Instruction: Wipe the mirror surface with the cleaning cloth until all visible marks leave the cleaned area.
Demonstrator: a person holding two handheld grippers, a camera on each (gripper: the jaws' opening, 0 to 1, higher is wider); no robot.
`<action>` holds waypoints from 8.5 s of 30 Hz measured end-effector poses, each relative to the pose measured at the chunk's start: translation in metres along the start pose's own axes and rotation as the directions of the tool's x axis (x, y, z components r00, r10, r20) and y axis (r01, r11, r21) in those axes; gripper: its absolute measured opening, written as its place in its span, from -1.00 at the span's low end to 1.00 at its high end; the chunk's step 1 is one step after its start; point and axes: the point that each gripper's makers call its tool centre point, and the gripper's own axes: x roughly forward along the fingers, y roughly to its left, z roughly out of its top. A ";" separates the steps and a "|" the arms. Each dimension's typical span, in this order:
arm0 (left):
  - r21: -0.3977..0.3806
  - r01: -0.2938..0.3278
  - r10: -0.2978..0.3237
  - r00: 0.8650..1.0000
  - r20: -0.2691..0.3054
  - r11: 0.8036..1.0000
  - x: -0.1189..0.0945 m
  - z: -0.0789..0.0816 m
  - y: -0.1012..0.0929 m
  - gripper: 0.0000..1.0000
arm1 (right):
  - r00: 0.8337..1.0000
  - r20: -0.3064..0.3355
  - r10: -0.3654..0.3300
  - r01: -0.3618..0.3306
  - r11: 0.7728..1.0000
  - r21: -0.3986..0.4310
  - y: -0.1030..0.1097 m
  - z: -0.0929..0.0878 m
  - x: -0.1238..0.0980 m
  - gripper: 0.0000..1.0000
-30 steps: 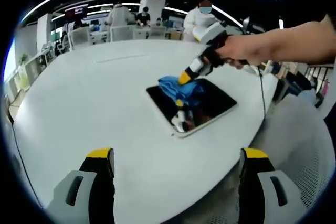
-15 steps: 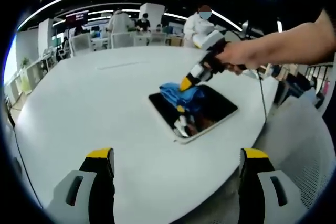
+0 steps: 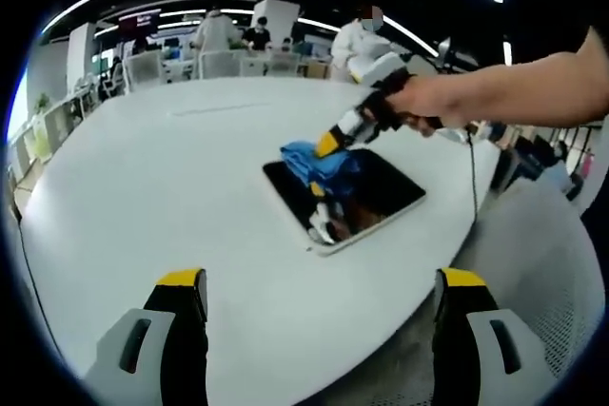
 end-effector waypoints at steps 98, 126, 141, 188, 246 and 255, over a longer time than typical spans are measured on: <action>0.056 -0.027 0.025 0.999 0.040 0.998 0.010 0.021 -0.006 0.99 | 0.993 0.085 -0.077 0.072 0.996 0.054 -0.023 -0.050 -0.039 -1.00; 0.060 -0.038 0.035 0.998 0.043 0.997 0.008 0.021 -0.003 0.99 | 0.992 0.112 -0.065 0.057 0.996 0.075 -0.011 -0.088 -0.058 -1.00; 0.078 -0.029 0.027 0.999 0.021 0.997 0.010 0.017 -0.005 0.99 | 0.992 0.121 -0.037 0.027 0.996 0.083 -0.003 -0.110 -0.068 -1.00; 0.076 -0.051 0.048 0.998 0.040 0.996 0.010 0.021 -0.001 0.99 | 0.991 0.127 -0.038 0.032 0.998 0.050 -0.022 -0.118 -0.082 -1.00; 0.067 -0.049 0.048 0.999 0.025 0.997 0.010 0.018 0.000 0.99 | 0.977 0.182 -0.107 0.108 0.994 0.006 -0.054 -0.102 -0.084 -1.00; 0.064 -0.046 0.044 0.999 0.026 0.997 0.010 0.017 -0.001 0.99 | 0.974 0.198 -0.112 0.119 0.993 -0.024 -0.061 -0.086 -0.077 -0.99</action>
